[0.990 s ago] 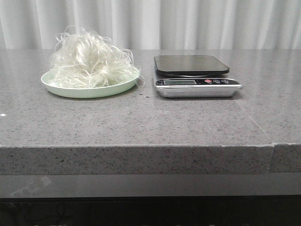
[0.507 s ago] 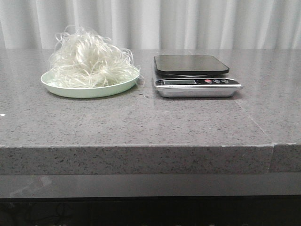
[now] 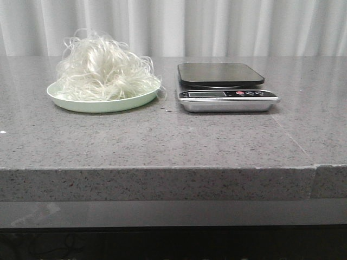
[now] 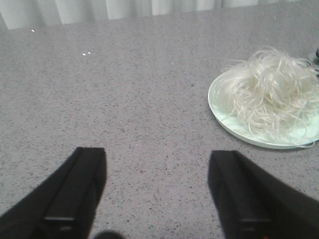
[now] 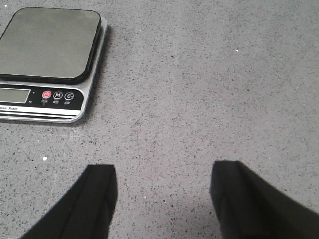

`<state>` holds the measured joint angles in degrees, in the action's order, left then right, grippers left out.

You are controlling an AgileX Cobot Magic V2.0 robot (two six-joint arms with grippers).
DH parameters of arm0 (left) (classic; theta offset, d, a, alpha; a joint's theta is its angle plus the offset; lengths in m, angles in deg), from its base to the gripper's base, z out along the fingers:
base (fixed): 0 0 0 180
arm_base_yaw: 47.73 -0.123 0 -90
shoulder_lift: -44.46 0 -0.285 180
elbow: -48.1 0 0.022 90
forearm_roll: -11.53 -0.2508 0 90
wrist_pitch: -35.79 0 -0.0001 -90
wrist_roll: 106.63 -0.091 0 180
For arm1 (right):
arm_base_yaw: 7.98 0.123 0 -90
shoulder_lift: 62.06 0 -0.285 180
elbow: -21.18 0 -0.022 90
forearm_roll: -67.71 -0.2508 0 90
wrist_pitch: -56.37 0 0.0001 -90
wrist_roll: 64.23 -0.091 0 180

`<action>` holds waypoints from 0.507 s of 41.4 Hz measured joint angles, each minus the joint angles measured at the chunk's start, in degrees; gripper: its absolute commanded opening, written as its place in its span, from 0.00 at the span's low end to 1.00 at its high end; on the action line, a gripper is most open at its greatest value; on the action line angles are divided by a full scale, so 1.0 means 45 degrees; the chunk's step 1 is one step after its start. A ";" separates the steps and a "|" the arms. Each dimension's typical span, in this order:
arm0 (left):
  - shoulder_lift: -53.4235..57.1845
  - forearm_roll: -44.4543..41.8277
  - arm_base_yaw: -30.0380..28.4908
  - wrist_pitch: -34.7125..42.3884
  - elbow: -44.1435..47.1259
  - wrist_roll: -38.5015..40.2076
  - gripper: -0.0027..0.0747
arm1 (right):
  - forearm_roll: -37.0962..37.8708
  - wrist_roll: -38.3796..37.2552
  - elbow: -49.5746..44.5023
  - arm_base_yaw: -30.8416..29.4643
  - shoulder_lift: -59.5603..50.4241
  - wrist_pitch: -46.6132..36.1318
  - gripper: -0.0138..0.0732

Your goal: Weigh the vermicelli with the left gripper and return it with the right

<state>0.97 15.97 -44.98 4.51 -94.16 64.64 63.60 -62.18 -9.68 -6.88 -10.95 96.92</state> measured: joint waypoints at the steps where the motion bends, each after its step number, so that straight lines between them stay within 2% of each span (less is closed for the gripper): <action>1: -0.0147 0.0000 0.0096 0.0000 -0.0053 -0.0001 0.75 | 0.0000 0.0000 0.0000 0.0000 0.0000 0.0000 0.78; 21: -0.5598 0.0000 0.3457 -0.0040 -0.2746 -0.0100 0.75 | 0.0000 0.0000 0.0000 0.0000 0.0000 0.0000 0.78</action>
<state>-24.22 15.97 -29.42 4.33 -106.52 64.19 63.60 -62.18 -9.68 -6.88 -10.95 96.92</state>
